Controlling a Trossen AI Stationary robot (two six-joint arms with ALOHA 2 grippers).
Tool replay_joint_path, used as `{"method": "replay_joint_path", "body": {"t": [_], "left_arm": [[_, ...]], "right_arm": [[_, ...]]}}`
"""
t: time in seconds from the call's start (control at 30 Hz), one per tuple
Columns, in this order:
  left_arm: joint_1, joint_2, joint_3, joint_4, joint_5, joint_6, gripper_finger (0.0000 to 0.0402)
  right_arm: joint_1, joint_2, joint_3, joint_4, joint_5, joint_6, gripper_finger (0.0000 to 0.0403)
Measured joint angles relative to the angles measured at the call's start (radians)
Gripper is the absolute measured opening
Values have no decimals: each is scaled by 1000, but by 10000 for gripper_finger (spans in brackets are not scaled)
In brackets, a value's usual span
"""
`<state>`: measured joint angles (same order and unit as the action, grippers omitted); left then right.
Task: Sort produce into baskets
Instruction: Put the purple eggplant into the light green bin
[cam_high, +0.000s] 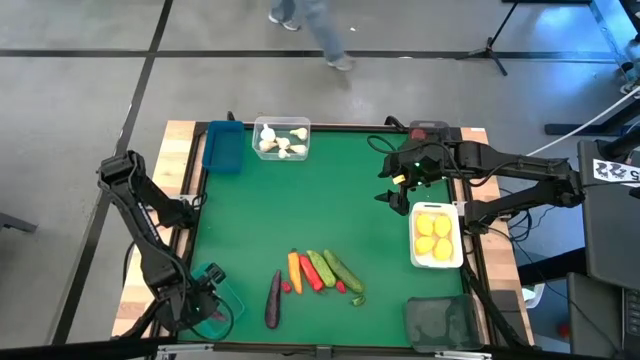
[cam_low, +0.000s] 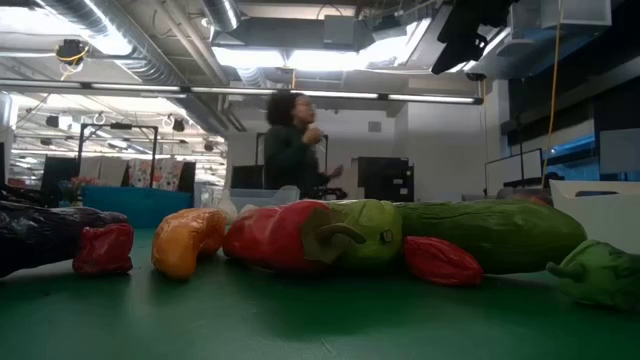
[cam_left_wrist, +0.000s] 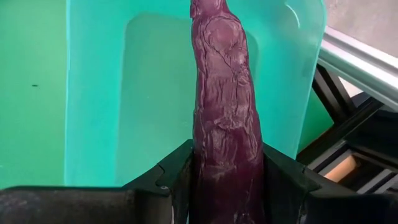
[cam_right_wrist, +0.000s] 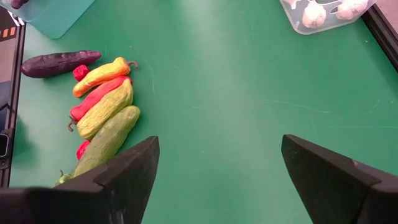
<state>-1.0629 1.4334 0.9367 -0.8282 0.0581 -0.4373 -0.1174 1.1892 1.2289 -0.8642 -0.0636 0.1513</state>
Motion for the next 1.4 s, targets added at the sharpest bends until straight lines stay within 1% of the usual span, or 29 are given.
{"method": "replay_joint_path", "body": {"t": [0.17, 0.3, 0.43, 0.5, 0.6, 0.77, 0.93, 1.13, 1.27, 1.4], "left_arm": [[24, 0, 0, 26, 10, -18, 145], [42, 0, 0, 58, -2, -26, 145], [51, 0, 0, 62, -33, 52, 145], [51, 0, 0, 63, -59, 66, 145], [51, 0, 0, 57, -100, 33, 145], [51, 0, 0, 54, -115, -19, 145], [51, 0, 0, 55, -124, -30, 145], [61, 0, 0, 45, -125, -141, 146], [78, 0, 0, 45, -115, -191, 167], [84, 0, 0, 46, -109, -203, 204]], "right_arm": [[0, 0, 0, 0, 0, 0, 335], [0, 0, 0, 0, 0, 0, 335], [0, 0, 0, 0, 0, 0, 335], [0, 0, 0, 0, 0, 0, 335], [0, 0, 0, 0, 0, -2, 335], [0, 0, 0, 0, 0, -3, 335], [0, 0, 0, 0, 0, -3, 335], [0, 0, 0, 0, 0, -3, 335], [0, 0, 0, 1, 0, -3, 335], [0, 0, 0, 3, 0, -3, 335]]}}
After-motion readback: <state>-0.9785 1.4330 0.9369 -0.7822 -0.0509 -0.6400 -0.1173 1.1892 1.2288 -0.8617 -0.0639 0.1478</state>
